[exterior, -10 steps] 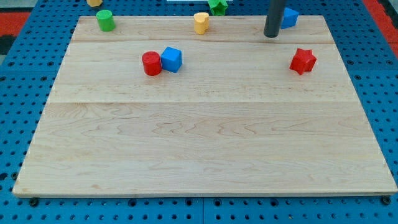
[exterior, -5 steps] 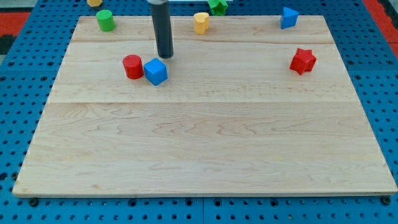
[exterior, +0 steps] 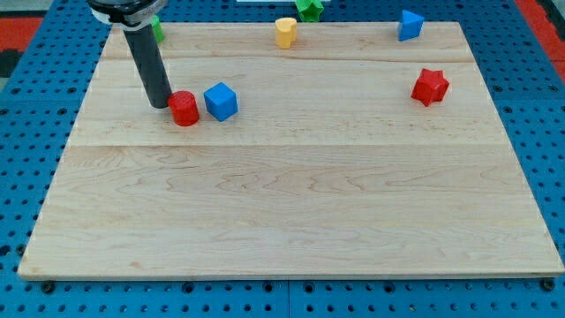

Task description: Move the red circle to the center left

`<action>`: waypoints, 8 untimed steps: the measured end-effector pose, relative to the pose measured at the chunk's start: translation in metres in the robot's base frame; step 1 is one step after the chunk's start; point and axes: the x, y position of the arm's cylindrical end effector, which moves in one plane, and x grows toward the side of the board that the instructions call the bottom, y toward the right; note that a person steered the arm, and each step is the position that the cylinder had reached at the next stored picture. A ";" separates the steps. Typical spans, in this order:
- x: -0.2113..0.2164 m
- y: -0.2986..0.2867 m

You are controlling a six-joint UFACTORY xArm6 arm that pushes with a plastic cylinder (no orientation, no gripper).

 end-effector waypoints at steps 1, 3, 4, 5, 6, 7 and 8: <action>0.020 0.004; 0.037 -0.013; 0.063 0.018; 0.054 0.097; 0.020 0.071; 0.027 -0.016; 0.009 -0.044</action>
